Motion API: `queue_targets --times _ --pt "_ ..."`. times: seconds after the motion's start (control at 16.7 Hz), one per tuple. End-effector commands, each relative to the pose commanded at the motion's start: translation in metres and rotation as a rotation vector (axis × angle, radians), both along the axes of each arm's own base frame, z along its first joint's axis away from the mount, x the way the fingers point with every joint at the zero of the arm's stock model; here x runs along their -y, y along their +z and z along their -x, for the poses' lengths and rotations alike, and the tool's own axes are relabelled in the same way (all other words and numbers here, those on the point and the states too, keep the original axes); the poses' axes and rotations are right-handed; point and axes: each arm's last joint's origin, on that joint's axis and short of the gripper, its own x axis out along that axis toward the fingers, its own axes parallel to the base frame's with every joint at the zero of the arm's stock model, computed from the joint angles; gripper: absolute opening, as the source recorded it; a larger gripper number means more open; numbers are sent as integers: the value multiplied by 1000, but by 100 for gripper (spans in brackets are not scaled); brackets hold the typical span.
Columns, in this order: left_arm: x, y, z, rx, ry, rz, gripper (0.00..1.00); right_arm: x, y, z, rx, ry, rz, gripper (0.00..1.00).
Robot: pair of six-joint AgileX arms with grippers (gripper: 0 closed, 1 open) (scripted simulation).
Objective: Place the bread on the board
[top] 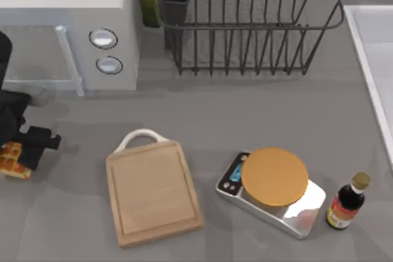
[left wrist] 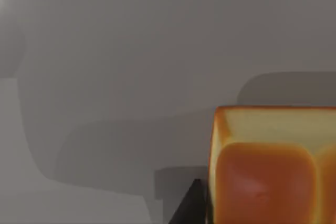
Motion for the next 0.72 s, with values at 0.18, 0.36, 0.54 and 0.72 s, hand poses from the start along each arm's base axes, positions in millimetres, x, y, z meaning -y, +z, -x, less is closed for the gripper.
queue_targets --times 0.18,0.36,0.54,0.72 --pt "1 12 6 -6 3 4 0 0 0 0 0 0 0 100" --pt "7 16 22 -88 5 7 0 0 0 0 0 0 0 100" --pt "14 30 33 -155 -8 4 0 0 0 0 0 0 0 100" --pt "18 56 30 -140 -23 2 0 0 0 0 0 0 0 100"
